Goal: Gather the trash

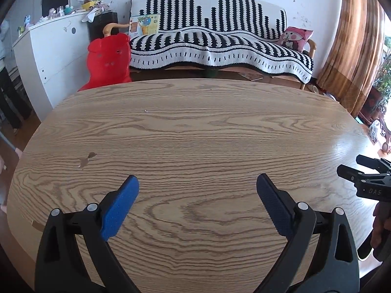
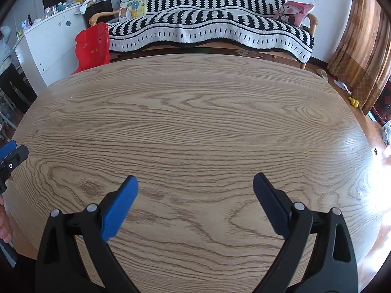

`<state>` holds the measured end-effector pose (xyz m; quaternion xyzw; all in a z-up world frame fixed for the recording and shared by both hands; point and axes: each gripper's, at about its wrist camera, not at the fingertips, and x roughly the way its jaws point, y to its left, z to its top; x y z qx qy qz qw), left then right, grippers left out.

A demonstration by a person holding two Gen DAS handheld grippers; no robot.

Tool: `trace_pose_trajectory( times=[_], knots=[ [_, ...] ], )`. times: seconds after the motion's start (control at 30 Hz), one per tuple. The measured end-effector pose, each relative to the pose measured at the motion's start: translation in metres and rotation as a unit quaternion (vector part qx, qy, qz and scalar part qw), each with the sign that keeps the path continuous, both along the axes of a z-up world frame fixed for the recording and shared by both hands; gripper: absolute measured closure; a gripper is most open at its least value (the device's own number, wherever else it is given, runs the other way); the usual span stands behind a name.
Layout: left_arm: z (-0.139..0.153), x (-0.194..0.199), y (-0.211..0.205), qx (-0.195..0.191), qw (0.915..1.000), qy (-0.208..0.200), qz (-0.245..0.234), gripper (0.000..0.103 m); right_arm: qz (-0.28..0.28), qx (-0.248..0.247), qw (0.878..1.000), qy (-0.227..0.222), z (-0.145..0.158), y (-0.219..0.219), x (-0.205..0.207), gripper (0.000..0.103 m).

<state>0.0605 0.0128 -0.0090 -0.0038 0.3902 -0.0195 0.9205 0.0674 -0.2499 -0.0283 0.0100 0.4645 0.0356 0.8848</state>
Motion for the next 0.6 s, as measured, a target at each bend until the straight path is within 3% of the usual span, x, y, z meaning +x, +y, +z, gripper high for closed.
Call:
trace_pose_trajectory(
  times=[0.6],
  knots=[
    [0.0025, -0.0048, -0.0069, -0.001, 1.0000, -0.001, 0.001, 0.009, -0.009, 0.001, 1.000, -0.002, 0.0006, -0.0057, -0.0083, 0.011]
  ],
)
